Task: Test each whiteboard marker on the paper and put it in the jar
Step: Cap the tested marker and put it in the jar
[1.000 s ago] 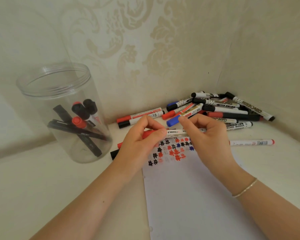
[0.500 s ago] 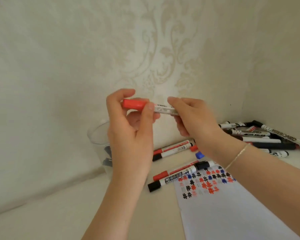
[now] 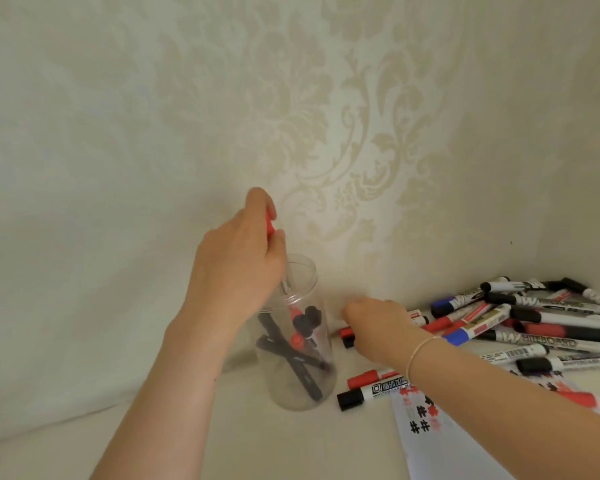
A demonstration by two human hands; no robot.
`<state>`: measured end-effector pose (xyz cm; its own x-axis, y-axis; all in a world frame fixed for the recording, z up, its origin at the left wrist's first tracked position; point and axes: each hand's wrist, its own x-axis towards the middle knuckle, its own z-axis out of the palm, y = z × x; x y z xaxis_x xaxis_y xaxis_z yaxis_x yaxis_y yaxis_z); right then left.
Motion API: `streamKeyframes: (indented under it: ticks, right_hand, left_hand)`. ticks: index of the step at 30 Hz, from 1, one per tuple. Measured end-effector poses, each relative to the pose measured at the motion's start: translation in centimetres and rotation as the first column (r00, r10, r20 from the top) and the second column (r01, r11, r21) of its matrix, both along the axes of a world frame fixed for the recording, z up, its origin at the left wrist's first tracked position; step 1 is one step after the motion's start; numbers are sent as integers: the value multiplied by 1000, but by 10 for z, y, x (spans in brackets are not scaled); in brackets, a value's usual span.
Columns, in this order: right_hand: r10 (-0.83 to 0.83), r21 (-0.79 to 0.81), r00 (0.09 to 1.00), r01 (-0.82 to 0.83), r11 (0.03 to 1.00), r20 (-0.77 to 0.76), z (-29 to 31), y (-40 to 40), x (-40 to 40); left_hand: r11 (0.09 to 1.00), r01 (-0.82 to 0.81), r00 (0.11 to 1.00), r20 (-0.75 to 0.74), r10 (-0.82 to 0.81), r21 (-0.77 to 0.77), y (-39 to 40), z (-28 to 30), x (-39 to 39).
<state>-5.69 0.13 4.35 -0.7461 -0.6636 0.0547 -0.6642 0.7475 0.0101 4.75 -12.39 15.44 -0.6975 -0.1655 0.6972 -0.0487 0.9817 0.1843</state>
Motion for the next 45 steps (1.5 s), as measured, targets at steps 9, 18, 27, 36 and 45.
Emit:
streamKeyframes:
  ticks: [9,18,27,36,45]
  right_hand:
    - [-6,44,999,8,999,-45,-18,1,-10]
    - [127,-51,987,-132,990,-98,-23,7,-19]
    - [170,-885,962,119,450,216,16,28,-24]
    - [293,-870,863,276,408,411,16,38,-24]
    - [83,-751,984,62,657,154,1,63,-18]
  left_hand:
    - [992,-100,915,398,61,77,-12,-11,-23]
    - [995,-22,625,778,-65,100,-17,-3,-43]
    - [939,-188,283,931,-230,289,-21,-10,-65]
    - [992,66,950,309,-31,-104,34,26,-41]
    - [868,281,800,599,24,-410,80,-48,-68]
